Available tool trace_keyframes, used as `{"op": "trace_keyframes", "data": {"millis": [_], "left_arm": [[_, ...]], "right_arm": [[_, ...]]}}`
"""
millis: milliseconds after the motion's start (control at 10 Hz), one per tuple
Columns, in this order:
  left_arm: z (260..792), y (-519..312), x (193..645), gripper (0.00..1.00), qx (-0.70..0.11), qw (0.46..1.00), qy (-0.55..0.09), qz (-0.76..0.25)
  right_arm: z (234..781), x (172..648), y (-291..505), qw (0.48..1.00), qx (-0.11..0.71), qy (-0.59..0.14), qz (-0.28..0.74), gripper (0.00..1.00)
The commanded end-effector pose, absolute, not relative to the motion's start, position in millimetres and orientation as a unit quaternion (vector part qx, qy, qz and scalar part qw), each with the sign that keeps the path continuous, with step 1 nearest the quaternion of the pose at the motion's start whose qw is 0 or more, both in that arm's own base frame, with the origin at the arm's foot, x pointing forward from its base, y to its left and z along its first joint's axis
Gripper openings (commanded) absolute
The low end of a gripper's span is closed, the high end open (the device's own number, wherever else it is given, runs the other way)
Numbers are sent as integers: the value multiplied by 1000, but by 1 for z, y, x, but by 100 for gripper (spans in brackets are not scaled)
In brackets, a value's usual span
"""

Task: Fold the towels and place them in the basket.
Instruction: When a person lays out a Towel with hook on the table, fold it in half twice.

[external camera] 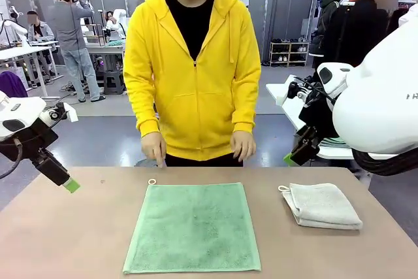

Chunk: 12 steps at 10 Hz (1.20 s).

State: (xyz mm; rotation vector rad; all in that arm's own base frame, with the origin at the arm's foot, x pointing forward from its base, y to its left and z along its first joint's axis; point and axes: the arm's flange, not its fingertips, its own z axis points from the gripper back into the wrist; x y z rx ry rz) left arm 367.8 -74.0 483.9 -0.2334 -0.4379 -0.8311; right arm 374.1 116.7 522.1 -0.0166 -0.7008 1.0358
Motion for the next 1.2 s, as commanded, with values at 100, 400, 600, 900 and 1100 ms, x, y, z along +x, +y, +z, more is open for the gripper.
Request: {"op": "trace_keyframes", "data": {"millis": [100,400,600,900,1100], "left_arm": [[484,-74,368,100,-112,885,-211,-400],[468,-103,344,100,-66,805,-136,-573],[444,-126,333,100,-42,717,-95,-689],[409,-156,326,100,-24,635,-75,-769],[402,-157,327,100,-25,661,-81,-746]], "right_arm": [[526,369,126,789,-28,-308,531,100],[522,343,162,706,-50,-203,677,100],[504,331,186,673,-57,-144,723,100],[458,328,212,649,-38,-87,755,100],[444,331,213,669,-19,-96,737,100]]}}
